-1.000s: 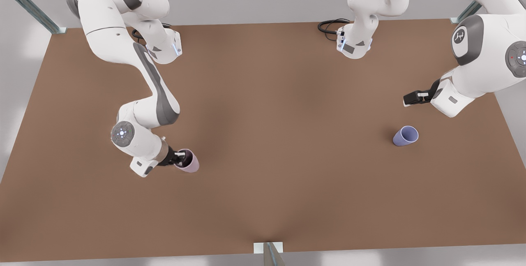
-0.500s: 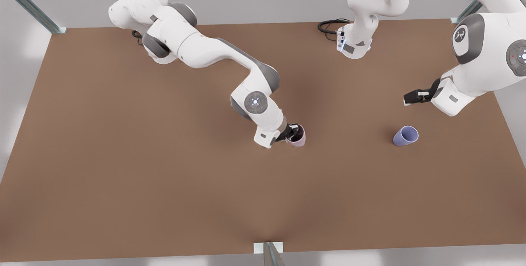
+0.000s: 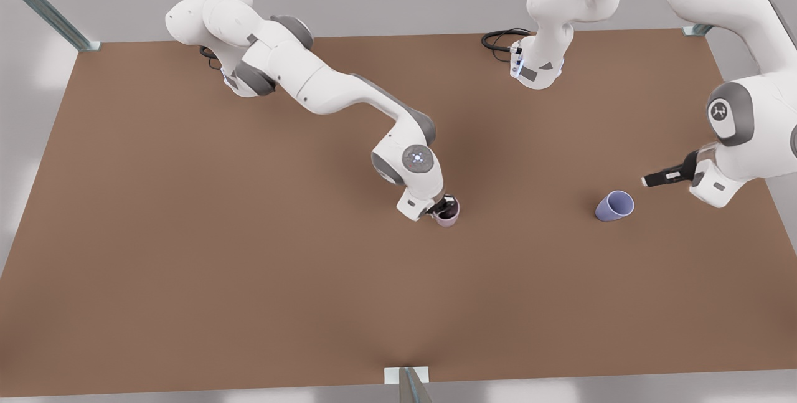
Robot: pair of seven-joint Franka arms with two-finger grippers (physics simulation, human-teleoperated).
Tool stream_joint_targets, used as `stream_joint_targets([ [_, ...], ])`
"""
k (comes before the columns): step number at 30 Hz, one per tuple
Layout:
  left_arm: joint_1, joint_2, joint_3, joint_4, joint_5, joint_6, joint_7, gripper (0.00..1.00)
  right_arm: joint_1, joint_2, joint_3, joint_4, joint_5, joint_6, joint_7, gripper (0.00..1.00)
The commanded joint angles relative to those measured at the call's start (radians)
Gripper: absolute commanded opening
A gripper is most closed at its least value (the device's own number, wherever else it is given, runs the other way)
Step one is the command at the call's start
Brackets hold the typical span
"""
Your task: Stack the cups, with the pink cup at the bottom and the purple cup at the top
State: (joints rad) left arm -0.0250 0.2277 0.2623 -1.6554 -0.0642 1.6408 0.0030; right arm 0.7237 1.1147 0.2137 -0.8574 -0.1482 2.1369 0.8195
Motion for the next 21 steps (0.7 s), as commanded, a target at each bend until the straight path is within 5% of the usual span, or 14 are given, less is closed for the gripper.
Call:
stream_joint_targets([
  [1,0.025,0.002,0.008,-0.084,-0.032,0.232,0.295,1.00,0.000,0.005,0.001,0.000,-0.036,-0.048,0.165,0.21],
  [5,0.028,0.038,0.009,-0.199,-0.032,0.378,0.293,1.00,0.000,0.025,-0.002,-0.002,-0.042,-0.048,0.165,0.21],
  [6,0.040,0.051,0.009,-0.210,-0.032,0.389,0.293,1.00,0.000,0.024,-0.002,0.000,-0.042,-0.048,0.165,0.49],
  [7,0.039,0.053,0.011,-0.244,-0.032,0.431,0.293,1.00,0.000,0.024,-0.002,0.000,-0.042,-0.048,0.165,0.88],
  [8,0.040,0.059,0.009,-0.264,-0.032,0.461,0.293,1.00,0.000,0.024,-0.002,0.000,-0.048,-0.048,0.165,0.95],
  [21,0.062,0.173,0.009,-0.288,-0.036,0.499,0.293,1.00,-0.013,-0.039,0.007,0.000,-0.045,-0.101,0.164,1.00],
])
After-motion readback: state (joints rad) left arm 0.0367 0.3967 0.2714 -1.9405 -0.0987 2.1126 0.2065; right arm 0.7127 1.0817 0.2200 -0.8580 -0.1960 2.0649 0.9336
